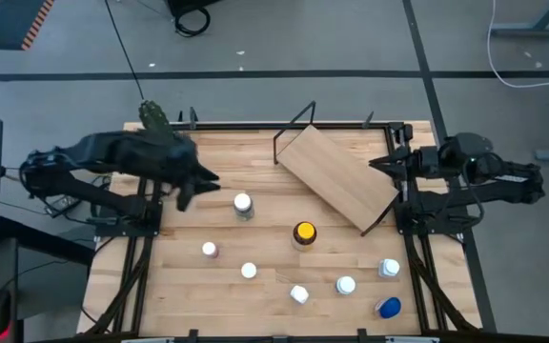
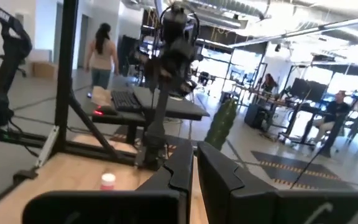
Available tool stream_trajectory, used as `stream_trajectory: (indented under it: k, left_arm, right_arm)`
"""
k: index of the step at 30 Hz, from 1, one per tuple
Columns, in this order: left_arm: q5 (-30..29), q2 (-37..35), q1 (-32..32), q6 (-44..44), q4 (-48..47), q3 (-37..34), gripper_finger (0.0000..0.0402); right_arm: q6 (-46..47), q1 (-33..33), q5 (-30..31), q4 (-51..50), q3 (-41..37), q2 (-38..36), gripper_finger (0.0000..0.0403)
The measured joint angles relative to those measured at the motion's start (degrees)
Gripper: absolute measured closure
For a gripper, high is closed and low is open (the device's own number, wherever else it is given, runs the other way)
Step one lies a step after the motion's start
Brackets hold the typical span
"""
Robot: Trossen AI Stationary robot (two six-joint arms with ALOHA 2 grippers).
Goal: Pick and place medicine bottles onto shelf by color
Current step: Put the large yellow medicine bottle on the shelf
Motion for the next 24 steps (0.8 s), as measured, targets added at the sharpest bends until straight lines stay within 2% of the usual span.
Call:
stream_trajectory:
  k: [3, 6, 12, 18, 24]
  left_arm:
    - [0.75, 3.93, -0.98, -2.84, -6.37, -0.02, 0.0238]
    - [1.79, 7.64, -3.09, -5.94, -10.04, -0.04, 0.0221]
    - [1.86, 12.63, -5.77, -10.07, -8.53, -0.04, 0.0165]
    - [1.73, 17.51, -5.69, -8.72, -8.24, -0.04, 0.0104]
    - [-0.48, 19.63, -5.58, -10.34, -8.22, -0.04, 0.0060]
  right_arm:
    - [7.85, 0.00, -1.17, 1.18, 0.00, 1.16, 0.0370]
    - [22.45, 0.00, -2.69, 3.17, 0.00, 2.14, 0.0370]
    - [45.17, 0.00, -2.78, 3.66, 0.00, 3.22, 0.0370]
    - [55.26, 0.00, -2.57, 3.73, 0.00, 4.08, 0.0370]
    - [58.28, -0.04, -2.19, 3.32, 0.00, 5.22, 0.0370]
